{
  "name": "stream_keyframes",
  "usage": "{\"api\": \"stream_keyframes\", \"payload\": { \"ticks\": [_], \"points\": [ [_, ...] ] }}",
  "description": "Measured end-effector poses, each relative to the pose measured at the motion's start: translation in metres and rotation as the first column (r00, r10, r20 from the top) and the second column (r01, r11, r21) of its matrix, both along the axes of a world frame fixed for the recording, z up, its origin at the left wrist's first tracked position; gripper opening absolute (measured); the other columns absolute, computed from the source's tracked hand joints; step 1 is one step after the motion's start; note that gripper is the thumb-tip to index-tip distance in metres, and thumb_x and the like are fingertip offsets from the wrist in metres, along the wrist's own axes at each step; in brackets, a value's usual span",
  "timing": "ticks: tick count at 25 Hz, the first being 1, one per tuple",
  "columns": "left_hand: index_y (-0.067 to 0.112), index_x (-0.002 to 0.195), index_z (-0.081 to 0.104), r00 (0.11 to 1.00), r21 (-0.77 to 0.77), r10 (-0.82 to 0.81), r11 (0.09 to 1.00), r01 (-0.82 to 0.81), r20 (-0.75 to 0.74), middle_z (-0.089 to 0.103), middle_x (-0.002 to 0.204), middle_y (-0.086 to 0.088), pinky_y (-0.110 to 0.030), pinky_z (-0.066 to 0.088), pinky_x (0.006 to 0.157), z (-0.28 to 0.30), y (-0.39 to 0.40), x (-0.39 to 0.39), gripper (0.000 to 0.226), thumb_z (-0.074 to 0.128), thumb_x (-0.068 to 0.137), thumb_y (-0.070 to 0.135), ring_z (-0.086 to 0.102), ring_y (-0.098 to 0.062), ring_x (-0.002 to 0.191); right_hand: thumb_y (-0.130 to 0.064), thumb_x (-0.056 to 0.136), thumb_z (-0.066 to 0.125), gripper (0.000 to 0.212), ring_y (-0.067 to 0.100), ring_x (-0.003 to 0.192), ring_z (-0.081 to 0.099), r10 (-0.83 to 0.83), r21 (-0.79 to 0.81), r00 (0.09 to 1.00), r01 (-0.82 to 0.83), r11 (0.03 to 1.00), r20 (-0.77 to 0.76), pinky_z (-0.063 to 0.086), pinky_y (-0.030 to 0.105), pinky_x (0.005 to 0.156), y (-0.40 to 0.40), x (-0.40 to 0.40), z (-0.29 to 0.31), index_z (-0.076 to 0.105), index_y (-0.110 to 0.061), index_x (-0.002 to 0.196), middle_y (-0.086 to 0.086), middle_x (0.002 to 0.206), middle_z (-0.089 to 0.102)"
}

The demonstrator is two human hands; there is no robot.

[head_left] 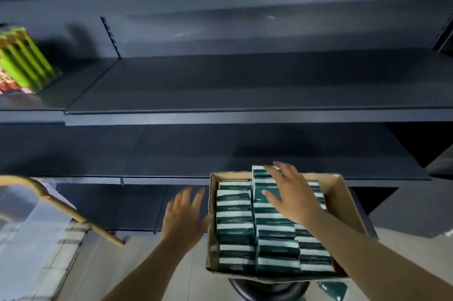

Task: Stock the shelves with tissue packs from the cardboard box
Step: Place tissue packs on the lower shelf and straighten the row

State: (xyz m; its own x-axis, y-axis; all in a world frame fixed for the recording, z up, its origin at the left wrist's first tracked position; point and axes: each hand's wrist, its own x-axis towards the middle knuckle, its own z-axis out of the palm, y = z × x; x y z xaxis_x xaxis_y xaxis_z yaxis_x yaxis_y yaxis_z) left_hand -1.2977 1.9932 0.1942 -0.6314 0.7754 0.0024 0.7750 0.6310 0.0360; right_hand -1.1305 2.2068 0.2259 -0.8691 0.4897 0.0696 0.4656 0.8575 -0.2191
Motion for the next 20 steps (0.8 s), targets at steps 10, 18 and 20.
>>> {"api": "stream_keyframes", "payload": {
  "ticks": [10, 18, 20],
  "points": [
    [0.026, 0.129, 0.052, 0.955, -0.206, -0.19, 0.949, 0.237, 0.226, 0.066, 0.112, -0.013, -0.042, 0.056, 0.072, -0.121, 0.003, -0.026, 0.065, 0.027, 0.086, 0.069, 0.066, -0.031, 0.096, -0.038, 0.082, 0.066, 0.05, 0.019, 0.115, 0.05, 0.205, -0.273, 0.976, -0.179, 0.945, 0.069, 0.046, 0.036, 0.094, -0.052, -0.012, -0.173, 0.053, -0.025, 0.129, 0.0, 0.124, 0.054],
    [0.04, 0.147, -0.007, 0.945, -0.126, -0.237, 0.955, 0.269, 0.226, 0.021, 0.154, -0.012, -0.042, 0.023, 0.112, -0.138, -0.001, -0.032, 0.088, -0.024, 0.07, 0.077, 0.022, -0.03, 0.142, -0.026, 0.063, 0.084, 0.067, 0.019, 0.097, 0.052, 0.086, -0.116, 0.996, -0.083, 0.99, 0.018, 0.05, 0.035, 0.075, -0.069, -0.028, -0.191, 0.054, -0.028, 0.122, -0.001, 0.107, 0.057],
    [0.039, 0.147, -0.013, 0.93, -0.169, -0.25, 0.938, 0.301, 0.268, 0.007, 0.157, -0.007, -0.04, 0.015, 0.115, -0.137, -0.003, -0.033, 0.092, -0.025, 0.065, 0.077, 0.009, -0.027, 0.144, -0.016, 0.06, 0.084, 0.061, 0.016, 0.09, 0.048, 0.12, -0.079, 0.993, -0.119, 0.99, 0.008, 0.048, 0.032, 0.071, -0.075, -0.029, -0.19, 0.061, -0.024, 0.116, -0.004, 0.096, 0.06]
  ]
}}
